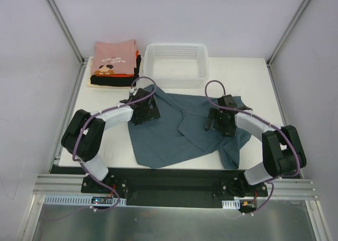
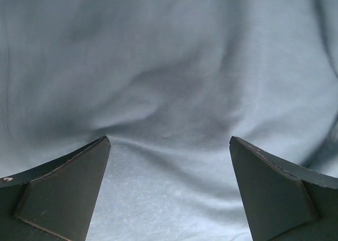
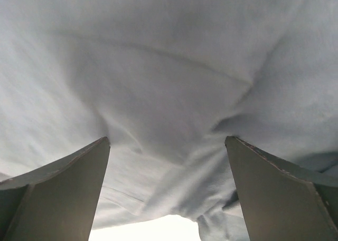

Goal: Fold and stack the t-shirts
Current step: Flatten the tshirt out

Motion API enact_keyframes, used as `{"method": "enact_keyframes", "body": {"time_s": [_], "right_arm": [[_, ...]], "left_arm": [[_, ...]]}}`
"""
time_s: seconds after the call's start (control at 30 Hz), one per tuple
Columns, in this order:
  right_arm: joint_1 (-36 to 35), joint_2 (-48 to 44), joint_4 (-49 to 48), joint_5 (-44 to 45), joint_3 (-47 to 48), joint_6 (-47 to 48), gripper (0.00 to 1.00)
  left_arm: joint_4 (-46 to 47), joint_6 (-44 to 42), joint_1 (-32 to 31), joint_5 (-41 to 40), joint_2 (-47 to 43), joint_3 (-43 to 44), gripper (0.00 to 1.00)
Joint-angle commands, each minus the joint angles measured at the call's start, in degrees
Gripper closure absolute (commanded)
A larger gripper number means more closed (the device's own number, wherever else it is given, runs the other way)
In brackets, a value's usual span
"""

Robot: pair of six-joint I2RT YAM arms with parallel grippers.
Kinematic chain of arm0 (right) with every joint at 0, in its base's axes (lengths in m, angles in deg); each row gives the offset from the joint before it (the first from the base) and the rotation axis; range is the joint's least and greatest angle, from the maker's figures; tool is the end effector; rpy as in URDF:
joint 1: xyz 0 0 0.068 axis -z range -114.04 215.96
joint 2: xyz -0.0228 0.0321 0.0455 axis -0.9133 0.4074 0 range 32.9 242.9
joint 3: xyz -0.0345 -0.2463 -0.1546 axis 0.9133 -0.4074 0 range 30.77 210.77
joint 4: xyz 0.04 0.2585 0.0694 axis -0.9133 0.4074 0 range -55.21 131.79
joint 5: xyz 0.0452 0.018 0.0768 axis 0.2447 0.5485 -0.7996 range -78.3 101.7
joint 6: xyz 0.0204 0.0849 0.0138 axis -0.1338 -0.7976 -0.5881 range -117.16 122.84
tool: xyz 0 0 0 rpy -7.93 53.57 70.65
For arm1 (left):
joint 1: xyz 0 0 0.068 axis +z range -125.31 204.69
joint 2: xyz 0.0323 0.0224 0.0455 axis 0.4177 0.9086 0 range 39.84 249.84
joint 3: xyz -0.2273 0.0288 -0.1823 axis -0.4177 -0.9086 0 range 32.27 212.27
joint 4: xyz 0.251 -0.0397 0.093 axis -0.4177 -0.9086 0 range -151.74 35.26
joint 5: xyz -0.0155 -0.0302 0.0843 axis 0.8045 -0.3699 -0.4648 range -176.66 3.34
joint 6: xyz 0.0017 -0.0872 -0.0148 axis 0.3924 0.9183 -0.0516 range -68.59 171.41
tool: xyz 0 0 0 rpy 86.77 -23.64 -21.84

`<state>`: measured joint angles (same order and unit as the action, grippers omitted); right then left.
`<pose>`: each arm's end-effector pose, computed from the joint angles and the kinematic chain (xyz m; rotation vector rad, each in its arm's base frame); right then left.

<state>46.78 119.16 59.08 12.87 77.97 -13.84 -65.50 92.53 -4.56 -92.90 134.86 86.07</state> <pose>0.2890 0.0988 0.1472 -0.0520 2.6874 0.1697 0.3267 -0.1733 0.1544 -0.3067 2.4934 -0.3867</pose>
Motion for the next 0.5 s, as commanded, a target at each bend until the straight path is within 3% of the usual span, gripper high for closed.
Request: {"method": "enact_keyframes", "body": {"time_s": [0.0,0.3,0.47], "right_arm": [[2.91,0.23,2.86,2.7,0.44,3.06,0.03],[11.87,-5.48,3.48,2.26,-1.85,6.05,0.03],[12.15,-9.87,2.6,-0.29,-2.63,8.6,0.03]], "left_arm": [[-4.35,-2.01,4.02,-4.13,5.34,4.01,0.01],[-4.79,-6.84,6.4,-2.99,11.58,15.09,0.01],[-4.97,-6.93,6.4,1.75,7.73,13.01,0.01]]}}
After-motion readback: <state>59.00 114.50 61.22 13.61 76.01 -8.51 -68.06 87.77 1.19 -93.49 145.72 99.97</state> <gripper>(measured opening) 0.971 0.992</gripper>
